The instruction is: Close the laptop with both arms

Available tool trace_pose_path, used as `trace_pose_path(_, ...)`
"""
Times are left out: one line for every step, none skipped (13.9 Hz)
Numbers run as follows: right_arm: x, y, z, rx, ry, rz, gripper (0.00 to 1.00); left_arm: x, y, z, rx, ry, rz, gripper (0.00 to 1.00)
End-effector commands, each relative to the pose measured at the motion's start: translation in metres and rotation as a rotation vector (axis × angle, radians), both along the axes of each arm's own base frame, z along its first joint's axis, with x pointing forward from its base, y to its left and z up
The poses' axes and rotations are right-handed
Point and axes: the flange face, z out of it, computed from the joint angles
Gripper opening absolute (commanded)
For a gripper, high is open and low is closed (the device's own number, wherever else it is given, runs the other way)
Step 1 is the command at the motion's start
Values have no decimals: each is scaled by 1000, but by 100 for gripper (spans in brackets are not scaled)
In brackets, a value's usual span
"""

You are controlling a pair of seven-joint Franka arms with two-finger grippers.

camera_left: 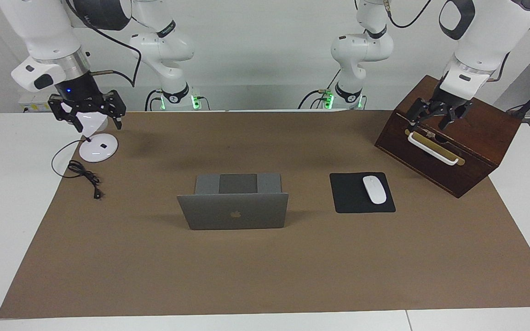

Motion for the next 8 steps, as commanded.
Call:
trace_pose_path(3, -1, -1, 15, -16, -6, 100, 0, 2, 4, 8, 6, -3, 100)
trace_pose_path(4, -3, -1, 15, -19, -12, 100, 0, 3, 4, 7, 6, -1, 100)
trace_pose_path(6, -4, -3, 15, -16, -17, 100, 0, 3, 3, 7, 8, -1, 100)
trace_pose_path(6, -5, -3, 16, -16, -18, 100, 0, 3, 3, 7, 8, -1, 100)
trace_pose_path(7, -5, -3, 14, -21, -18, 100, 0, 3, 4, 7, 6, -1, 100)
trace_pose_path(7, -5, -3, 14, -22, -18, 100, 0, 3, 3, 7, 8, -1, 100)
trace_pose_path(7, -5, -3, 12, -22, -18, 100, 0, 3, 4, 7, 6, -1, 100)
trace_pose_path(7, -5, -3, 14, -22, -18, 100, 0, 4, 3, 7, 8, 0, 100)
